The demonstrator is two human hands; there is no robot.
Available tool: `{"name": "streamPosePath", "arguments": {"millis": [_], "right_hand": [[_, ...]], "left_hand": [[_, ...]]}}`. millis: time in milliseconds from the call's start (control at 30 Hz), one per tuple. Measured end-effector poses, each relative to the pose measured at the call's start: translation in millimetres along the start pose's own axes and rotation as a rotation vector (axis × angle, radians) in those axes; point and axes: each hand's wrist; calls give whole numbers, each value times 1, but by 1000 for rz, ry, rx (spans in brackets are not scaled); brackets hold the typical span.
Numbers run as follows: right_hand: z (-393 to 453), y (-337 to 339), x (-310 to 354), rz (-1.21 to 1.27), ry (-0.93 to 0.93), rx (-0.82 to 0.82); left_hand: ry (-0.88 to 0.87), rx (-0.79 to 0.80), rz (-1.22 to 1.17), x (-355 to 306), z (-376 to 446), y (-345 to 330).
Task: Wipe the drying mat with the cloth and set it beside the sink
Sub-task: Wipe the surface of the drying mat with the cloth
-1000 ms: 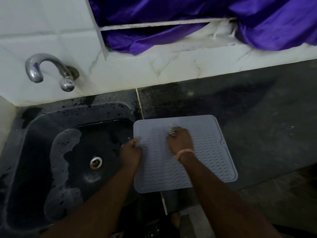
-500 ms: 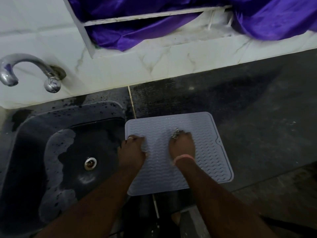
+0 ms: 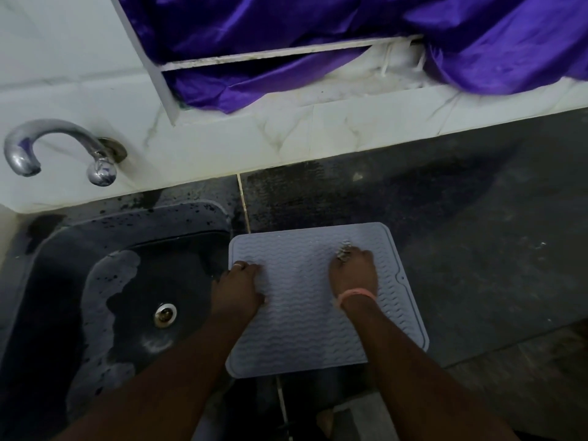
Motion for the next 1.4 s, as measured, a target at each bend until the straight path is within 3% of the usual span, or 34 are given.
{"name": "streamPosePath", "arguments": {"millis": [67,133,267,367,400,467,567,633,733,900,1033,1200,1267,1333,1400], "right_hand": [[3,-1,-12,-117,-21,-8],[-12,-15,5,-184,88,36],[-61,-57,71,71,202,292],[-55,-58,80,185,243,508],[-46,-51,74,208,247,505],[-18,-34,51,193,200,347],[34,-22,-8,-58,67,44],[54,-8,-36,-211,-23,-58],[49,2,-29,-233,15,-14],[0,-13,51,-26,62,193],[-31,-32,96,4,129,307],[-16,-28,91,320,-9,484],[-1,-23,73,321,37,413],[20,-13,53,247,27,208],[46,-10,27,18,19,69]], "left_hand": [[12,-3,-4,0,-1,-1],[24,5,-2,-2,1,-1],[37,-50,45,-7,-2,0],[61,-38,46,-2,-9,-4],[68,-28,39,-1,-10,-5],[74,-22,37,0,-10,-7],[90,19,57,-2,-1,-5],[90,70,76,-3,6,-3],[115,139,100,-5,15,3],[112,142,163,-7,19,5],[110,98,176,-7,18,4],[105,116,191,-6,21,7],[103,136,176,-5,22,9],[103,155,154,-5,23,13],[108,147,131,-4,24,17]]}}
Point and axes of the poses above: each hand's wrist, its own z-axis towards the middle knuckle, its own y-axis out of the back of the hand, x = y × z, and after that the axes turned 2 degrees about -x, right-handed
